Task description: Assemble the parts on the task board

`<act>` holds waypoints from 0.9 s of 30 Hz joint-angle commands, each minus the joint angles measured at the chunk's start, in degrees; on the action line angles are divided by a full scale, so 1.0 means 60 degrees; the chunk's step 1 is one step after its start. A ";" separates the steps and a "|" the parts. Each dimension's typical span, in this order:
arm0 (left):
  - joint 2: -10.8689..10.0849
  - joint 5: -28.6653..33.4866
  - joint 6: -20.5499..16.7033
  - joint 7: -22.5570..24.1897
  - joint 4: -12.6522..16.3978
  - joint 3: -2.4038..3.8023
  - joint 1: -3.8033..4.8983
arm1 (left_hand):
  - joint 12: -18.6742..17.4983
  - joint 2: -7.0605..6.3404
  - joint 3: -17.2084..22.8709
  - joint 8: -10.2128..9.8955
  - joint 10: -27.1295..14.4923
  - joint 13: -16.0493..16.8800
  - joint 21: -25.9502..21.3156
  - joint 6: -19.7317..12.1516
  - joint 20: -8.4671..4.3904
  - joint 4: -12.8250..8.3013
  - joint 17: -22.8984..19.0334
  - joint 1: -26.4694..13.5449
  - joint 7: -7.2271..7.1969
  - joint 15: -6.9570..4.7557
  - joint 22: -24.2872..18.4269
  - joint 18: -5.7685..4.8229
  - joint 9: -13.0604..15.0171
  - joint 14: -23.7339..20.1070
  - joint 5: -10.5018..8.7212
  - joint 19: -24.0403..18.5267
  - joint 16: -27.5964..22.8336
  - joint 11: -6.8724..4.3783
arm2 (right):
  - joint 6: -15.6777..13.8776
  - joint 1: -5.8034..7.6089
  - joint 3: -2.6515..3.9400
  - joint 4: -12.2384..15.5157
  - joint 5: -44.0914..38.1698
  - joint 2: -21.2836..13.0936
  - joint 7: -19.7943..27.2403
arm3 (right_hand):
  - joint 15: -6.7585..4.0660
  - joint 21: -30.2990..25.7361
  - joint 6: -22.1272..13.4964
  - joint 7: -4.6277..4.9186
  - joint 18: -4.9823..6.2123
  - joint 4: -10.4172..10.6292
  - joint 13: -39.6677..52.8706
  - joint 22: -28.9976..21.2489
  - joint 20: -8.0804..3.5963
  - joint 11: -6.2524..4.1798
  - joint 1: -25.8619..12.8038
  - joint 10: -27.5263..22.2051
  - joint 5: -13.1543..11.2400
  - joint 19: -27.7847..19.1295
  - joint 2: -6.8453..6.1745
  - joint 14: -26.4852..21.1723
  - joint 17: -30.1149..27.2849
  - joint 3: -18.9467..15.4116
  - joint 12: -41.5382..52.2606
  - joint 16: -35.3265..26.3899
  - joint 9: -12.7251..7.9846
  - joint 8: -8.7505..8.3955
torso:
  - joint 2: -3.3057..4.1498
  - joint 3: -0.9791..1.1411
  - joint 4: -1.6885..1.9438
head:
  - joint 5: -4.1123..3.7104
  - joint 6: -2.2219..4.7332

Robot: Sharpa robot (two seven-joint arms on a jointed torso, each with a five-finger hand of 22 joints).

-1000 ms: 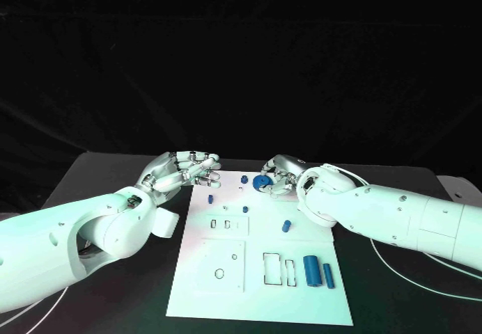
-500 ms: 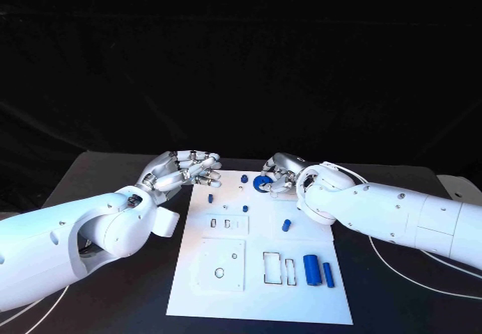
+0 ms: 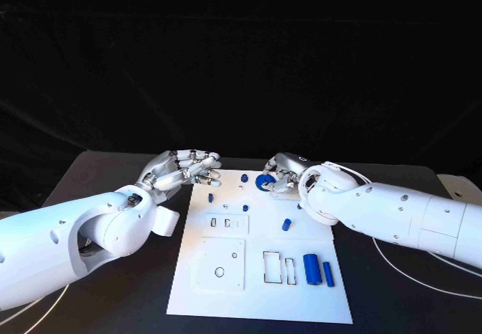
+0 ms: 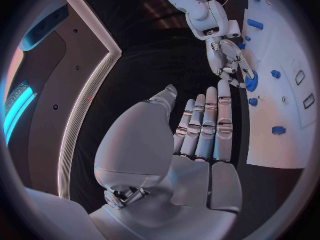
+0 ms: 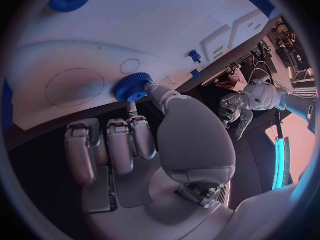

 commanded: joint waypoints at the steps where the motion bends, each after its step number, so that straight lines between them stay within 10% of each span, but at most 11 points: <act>1: 0.0017 0.0027 0.0178 0.0034 0.0006 0.0006 0.0006 | -0.0032 0.0063 0.0062 -0.0035 0.0018 0.0016 -0.0026 0.0016 0.0001 -0.0009 0.0008 -0.0007 0.0269 0.0006 -0.0008 0.0110 -0.0008 -0.0047 0.0040 -0.0037 -0.0032 0.0047 | 0.0259 -0.0036 -0.0021 0.0046 -0.0502 -0.0034 0.0007 | 0.0008 0.0042 -0.0107 0.0014 -0.0136 -0.0065 0.1265 0.2516 0.0035 0.0034 -0.0042 -0.0080 -0.0071 0.0982 -0.0172 0.0867 0.1977 -0.0002 -0.0058 0.0031 -0.0027 -0.0067 | 0.0001 0.0002 -0.0001 | -0.0005 0.0003; 27: 0.0008 0.0028 0.0160 0.0023 -0.0019 0.0005 0.0005 | -0.0036 0.0064 0.0062 -0.0041 0.0016 0.0015 -0.0025 0.0016 0.0002 -0.0005 0.0020 -0.0013 0.0273 0.0007 -0.0009 0.0110 -0.0010 -0.0049 0.0040 -0.0038 -0.0036 0.0050 | 0.0449 -0.0073 -0.0023 0.0090 -0.0382 -0.0160 0.0118 | 0.0036 0.0042 -0.0284 0.0039 -0.0136 0.0042 0.1189 0.2516 0.0068 0.0061 -0.0213 -0.0163 0.0260 0.0982 -0.0232 0.0858 0.1949 -0.0080 -0.0144 0.0019 -0.0057 -0.0155 | 0.0002 -0.0001 -0.0002 | -0.0023 -0.0026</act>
